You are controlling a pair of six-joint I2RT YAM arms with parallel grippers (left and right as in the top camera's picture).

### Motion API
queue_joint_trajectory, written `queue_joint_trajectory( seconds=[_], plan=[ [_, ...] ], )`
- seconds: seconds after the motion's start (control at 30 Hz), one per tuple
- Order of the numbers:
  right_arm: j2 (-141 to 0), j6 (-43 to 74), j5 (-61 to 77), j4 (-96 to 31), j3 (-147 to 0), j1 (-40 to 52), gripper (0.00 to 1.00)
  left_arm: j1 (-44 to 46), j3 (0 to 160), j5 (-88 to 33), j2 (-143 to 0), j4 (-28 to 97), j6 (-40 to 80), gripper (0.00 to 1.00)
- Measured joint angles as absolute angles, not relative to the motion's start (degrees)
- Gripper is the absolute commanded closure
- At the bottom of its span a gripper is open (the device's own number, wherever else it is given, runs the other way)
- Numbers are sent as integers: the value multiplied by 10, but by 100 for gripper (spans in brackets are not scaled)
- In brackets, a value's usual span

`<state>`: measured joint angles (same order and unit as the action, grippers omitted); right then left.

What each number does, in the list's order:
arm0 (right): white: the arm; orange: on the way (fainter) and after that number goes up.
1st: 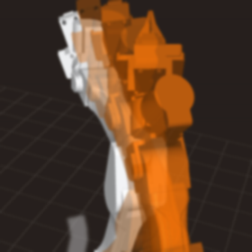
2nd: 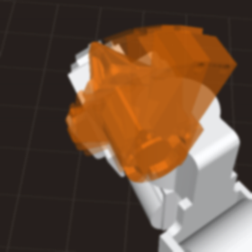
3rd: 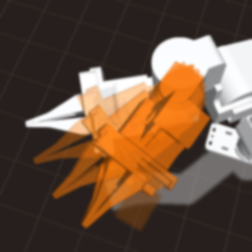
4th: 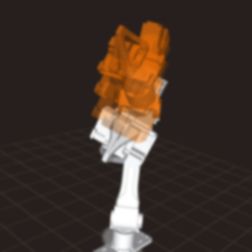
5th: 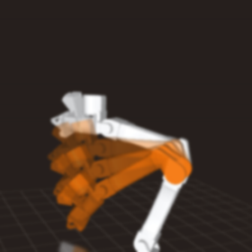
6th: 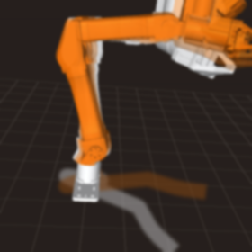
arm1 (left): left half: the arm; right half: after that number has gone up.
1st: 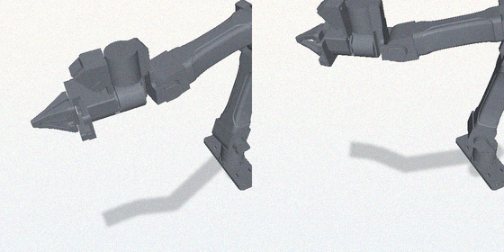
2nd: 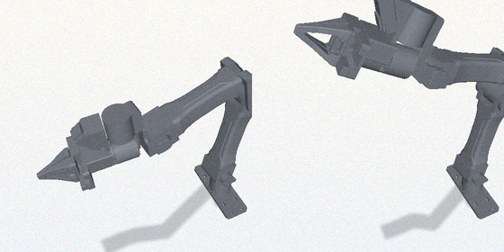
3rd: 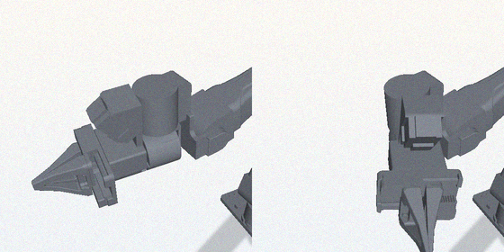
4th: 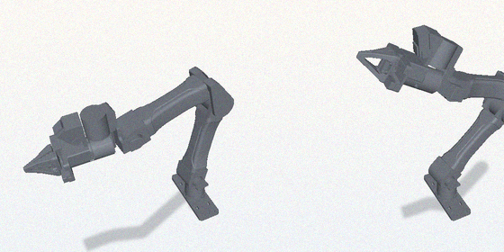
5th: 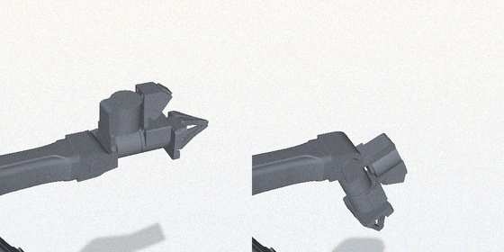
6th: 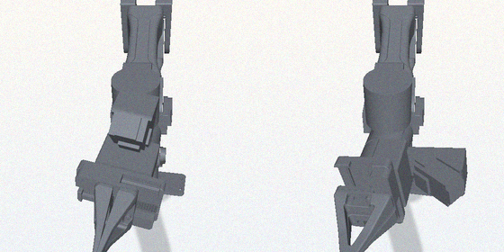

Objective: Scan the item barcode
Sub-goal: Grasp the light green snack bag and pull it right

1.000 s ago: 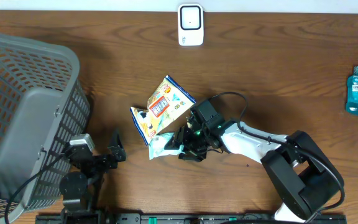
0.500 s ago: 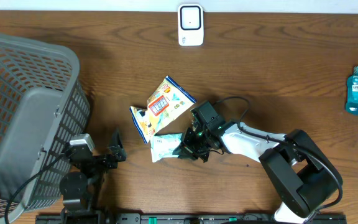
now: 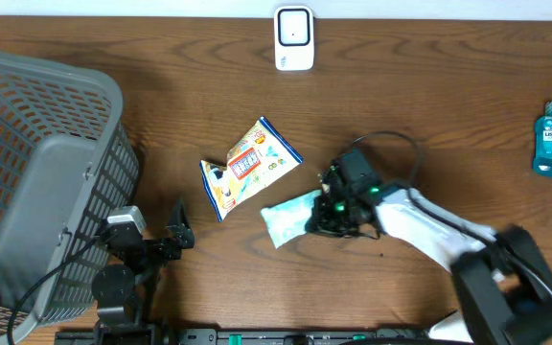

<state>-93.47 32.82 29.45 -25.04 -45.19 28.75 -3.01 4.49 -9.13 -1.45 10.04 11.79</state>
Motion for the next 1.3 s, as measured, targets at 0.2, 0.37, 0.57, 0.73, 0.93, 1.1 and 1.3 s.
queue_joint_trajectory(
  seconds=[0.2,0.37,0.57,0.73,0.93,1.1,1.3],
  plan=[
    [-823,225,269,-298,-452,287,11,-30,45,-91,-15,100,118,0],
    [-771,410,180,-383,-452,287,1,-30,45,-91,-15,100,118,0],
    [-768,645,140,-360,-451,297,1,-30,45,-91,-15,100,118,0],
    [-805,758,120,-299,-451,322,4,-30,45,-91,-15,100,118,0],
    [-886,827,106,-248,-451,340,6,-30,45,-91,-15,100,118,0],
    [-933,846,111,-198,-457,343,15,-30,45,-91,-15,100,118,0],
    [-972,847,129,-188,-477,343,88,-30,45,-91,-15,100,118,0]
  ],
)
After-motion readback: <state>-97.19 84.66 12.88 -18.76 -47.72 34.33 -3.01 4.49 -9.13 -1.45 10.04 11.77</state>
